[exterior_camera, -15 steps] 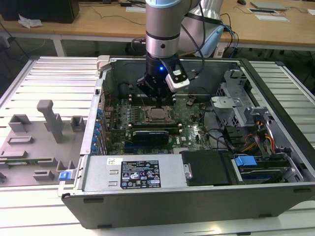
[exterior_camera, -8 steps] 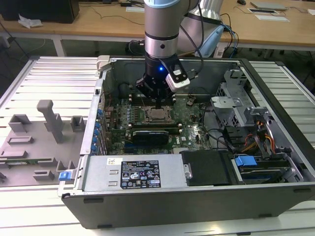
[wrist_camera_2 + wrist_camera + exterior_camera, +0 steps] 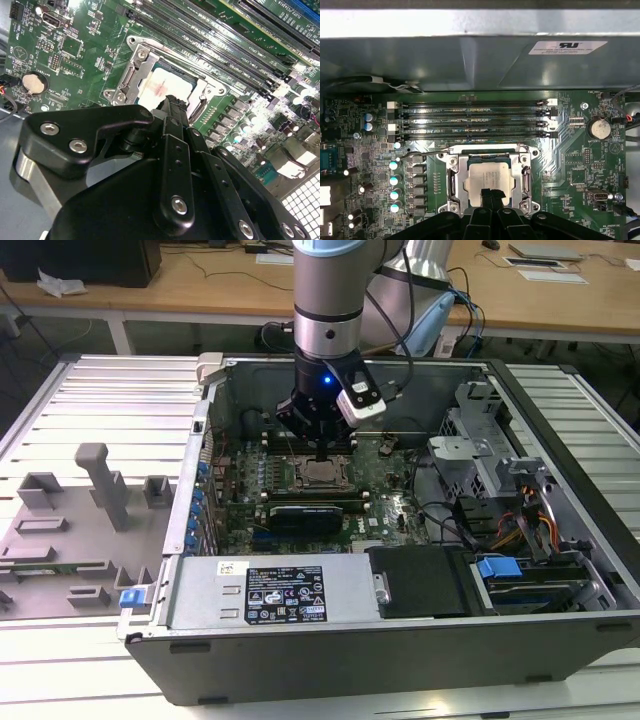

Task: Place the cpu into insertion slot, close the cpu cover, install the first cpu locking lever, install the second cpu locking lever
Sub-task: 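Install the first cpu locking lever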

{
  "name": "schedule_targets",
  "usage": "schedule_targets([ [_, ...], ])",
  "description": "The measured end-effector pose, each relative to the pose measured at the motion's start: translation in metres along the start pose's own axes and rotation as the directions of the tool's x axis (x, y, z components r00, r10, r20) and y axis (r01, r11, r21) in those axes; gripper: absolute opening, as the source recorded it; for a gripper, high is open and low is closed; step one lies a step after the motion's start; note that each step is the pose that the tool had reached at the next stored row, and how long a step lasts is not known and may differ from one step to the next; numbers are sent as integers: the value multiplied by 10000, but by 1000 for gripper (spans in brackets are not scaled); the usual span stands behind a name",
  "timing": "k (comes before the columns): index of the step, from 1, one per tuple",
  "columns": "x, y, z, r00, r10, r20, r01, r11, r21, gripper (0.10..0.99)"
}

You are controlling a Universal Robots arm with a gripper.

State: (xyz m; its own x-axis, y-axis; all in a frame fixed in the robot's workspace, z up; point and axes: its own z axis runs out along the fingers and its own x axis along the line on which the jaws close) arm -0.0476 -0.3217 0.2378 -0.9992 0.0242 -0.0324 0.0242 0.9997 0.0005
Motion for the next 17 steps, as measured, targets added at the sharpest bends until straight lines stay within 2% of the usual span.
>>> schedule_targets([
  [6, 0, 0, -12, 10000, 0, 1, 0, 10000, -1, 106],
  [9, -2, 0, -64, 10000, 0, 1, 0, 10000, 0, 106],
  [14, -6, 0, -193, 10000, 0, 1, 0, 10000, 0, 106],
  [17, 5, 0, -193, 10000, 1, 2, -1, 10000, 0, 106],
])
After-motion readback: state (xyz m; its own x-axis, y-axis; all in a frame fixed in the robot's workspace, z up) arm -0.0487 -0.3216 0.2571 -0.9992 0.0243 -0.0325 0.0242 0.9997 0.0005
